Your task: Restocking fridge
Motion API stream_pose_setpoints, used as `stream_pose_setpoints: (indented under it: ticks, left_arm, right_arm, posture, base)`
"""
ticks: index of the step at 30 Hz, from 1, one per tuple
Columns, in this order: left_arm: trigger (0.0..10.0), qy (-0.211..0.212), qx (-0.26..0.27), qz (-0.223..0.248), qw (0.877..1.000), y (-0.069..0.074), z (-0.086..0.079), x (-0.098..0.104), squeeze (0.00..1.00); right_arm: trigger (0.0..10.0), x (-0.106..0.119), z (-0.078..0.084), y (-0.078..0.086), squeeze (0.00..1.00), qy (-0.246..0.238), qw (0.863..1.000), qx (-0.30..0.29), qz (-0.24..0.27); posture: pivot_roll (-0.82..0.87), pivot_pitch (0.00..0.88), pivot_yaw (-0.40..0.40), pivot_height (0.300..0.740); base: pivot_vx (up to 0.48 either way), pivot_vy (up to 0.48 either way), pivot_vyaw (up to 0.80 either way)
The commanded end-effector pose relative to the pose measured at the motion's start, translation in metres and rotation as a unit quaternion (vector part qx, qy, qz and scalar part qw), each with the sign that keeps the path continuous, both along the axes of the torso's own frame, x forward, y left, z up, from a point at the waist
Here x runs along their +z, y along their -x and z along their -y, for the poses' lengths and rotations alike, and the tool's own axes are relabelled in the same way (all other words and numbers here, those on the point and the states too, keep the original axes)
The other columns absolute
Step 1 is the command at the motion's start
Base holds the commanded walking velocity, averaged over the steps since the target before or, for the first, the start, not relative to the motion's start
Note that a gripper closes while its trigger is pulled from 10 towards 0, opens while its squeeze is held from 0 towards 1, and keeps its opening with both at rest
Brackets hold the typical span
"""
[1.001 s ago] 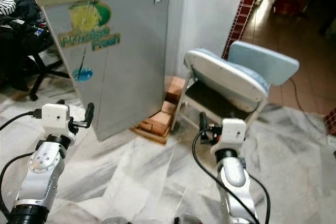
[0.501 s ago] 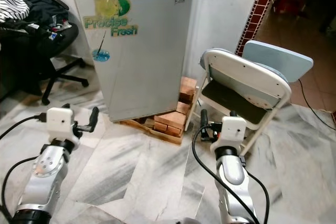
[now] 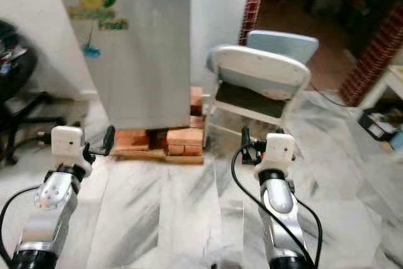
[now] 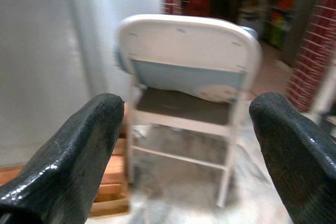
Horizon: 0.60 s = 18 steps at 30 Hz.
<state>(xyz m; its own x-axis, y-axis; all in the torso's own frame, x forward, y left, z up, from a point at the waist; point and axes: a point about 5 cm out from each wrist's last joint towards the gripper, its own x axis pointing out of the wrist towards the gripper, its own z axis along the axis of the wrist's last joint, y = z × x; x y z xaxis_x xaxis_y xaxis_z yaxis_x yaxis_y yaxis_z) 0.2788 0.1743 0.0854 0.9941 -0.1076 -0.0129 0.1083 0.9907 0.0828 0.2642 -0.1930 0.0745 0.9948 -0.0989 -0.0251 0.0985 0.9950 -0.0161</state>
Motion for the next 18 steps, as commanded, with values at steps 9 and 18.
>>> stream_pose_setpoints:
  ticks: [9, 18]
  left_arm:
    - [10.0, -0.001, -0.005, -0.001, 1.0, -0.001, -0.008, 0.002, 0.0]
    - [10.0, -0.006, -0.008, -0.02, 1.0, 0.009, -0.009, -0.007, 0.0]
  right_arm:
    - [10.0, 0.001, -0.004, -0.002, 0.0, -0.003, 1.0, 0.006, 0.001]
    - [10.0, 0.0, -0.003, -0.001, 0.0, 0.001, 1.0, 0.006, 0.001]
  posture:
    - [-0.03, 0.0, 0.038, 0.74]
    - [-0.03, 0.0, 0.032, 0.74]
  base:
    - [0.0, 0.48, -0.8]
    - [0.0, 0.48, -0.8]
